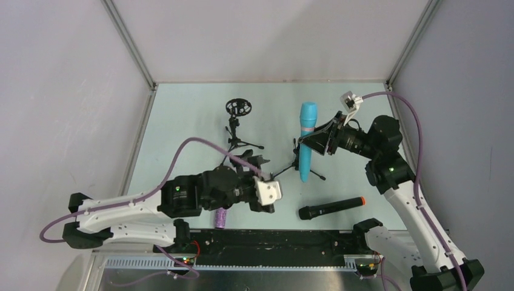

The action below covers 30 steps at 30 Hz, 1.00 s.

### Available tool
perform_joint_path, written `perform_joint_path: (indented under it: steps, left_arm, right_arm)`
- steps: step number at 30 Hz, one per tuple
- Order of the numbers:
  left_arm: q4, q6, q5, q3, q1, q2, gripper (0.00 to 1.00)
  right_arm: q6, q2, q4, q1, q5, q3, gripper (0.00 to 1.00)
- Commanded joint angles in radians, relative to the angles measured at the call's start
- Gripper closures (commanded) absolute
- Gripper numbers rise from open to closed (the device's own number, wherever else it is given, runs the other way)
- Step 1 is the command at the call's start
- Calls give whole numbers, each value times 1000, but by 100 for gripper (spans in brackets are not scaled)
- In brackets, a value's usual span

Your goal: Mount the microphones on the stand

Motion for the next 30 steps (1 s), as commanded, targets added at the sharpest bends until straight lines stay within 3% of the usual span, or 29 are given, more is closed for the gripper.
perform_joint_path:
  steps: [1, 8, 17, 22, 30]
  left_arm:
    - [31, -350, 91, 116, 81, 57, 2]
    - [36, -567, 222, 246, 255, 153, 2]
    - [41, -792, 265, 406, 390, 352, 2]
    - [39, -832, 290, 491, 436, 478, 2]
    - [-1, -771, 210, 651, 438, 687, 2]
  right_arm:
    - [-35, -51, -1, -12, 92, 32, 100]
    - [-55, -114, -38, -22, 220, 19, 100]
    - [-59, -225, -69, -57, 446, -34, 100]
    - [-57, -275, -78, -64, 522, -67, 100]
    - [-71, -301, -135, -69, 601, -76, 100]
